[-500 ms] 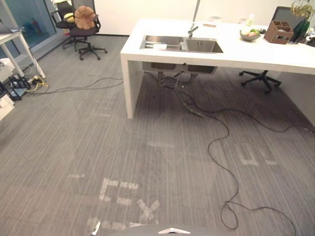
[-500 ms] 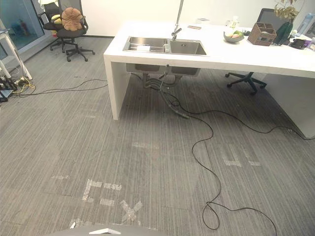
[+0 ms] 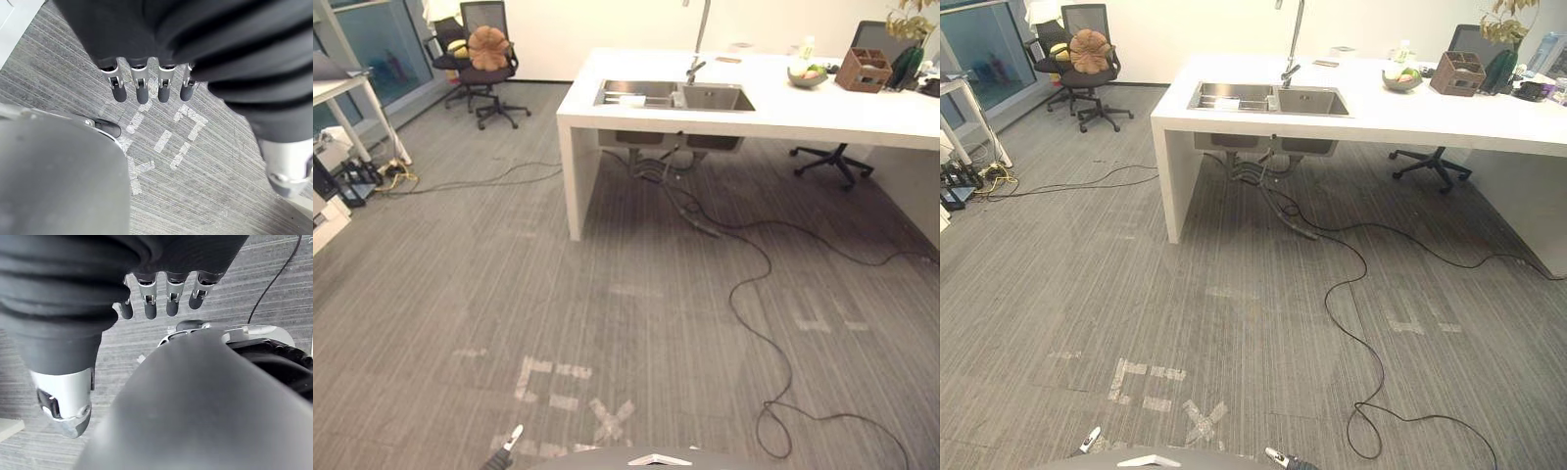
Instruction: Walk over to the sink, pick up the cup, carry it to the dishwasher, place the cup inside the dishwasher, then close the dishwasher door
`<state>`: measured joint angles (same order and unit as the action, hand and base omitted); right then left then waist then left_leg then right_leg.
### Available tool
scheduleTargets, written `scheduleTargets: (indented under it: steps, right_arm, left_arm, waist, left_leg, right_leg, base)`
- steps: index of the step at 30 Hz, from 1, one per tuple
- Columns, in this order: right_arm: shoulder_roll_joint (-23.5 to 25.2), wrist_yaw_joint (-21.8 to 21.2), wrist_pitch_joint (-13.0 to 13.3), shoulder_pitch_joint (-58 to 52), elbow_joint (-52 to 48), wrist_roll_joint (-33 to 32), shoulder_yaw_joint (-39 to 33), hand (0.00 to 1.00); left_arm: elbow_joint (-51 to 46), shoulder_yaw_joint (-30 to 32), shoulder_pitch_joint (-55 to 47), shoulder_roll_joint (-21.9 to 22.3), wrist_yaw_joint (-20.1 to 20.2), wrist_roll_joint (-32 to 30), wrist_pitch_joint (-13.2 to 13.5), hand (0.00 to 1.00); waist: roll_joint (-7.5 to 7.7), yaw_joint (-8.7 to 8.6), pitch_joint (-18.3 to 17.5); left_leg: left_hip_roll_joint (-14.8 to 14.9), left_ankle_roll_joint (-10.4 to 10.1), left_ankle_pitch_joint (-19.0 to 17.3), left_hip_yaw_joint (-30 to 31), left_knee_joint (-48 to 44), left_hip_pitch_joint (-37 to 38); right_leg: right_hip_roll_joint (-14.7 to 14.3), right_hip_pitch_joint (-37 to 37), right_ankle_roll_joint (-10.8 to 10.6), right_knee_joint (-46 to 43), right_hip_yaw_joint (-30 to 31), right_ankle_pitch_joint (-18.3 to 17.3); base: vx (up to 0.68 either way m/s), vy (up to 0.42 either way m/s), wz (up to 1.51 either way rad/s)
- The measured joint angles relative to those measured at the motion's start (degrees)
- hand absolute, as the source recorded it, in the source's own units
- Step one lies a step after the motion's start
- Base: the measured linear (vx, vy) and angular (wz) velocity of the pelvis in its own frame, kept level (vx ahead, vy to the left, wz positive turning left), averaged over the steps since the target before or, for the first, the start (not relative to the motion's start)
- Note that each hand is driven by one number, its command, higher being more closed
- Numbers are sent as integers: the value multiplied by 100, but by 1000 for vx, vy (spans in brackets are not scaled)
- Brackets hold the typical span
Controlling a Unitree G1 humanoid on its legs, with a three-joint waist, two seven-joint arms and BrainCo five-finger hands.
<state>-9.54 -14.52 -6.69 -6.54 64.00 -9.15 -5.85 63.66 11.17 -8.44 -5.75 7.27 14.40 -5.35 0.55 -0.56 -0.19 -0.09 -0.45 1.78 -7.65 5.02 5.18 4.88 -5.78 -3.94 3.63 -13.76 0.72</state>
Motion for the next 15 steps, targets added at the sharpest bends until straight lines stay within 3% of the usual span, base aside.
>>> scheduleTargets:
  steps: [8, 15]
  right_arm:
    - [9, -171, -110, 39, 28, -79, -11, 0]
    - [37, -170, 2, 110, 210, -208, -115, 0]
  left_arm:
    - [59, 3, -9, 2, -231, 3, 214, 0]
    - [60, 9, -14, 11, -501, 25, 331, 0]
  waist:
    - [41, -50, -1]
    - [67, -74, 29]
  left_leg:
    - [-89, 81, 14, -20, -1, 4]
    - [-97, 88, 19, -29, -1, 40]
  right_leg:
    - [65, -5, -71, 56, 34, 124]
    - [68, -35, -68, 85, 43, 136]
  base:
    - [39, 21, -1]
    - [-25, -7, -1]
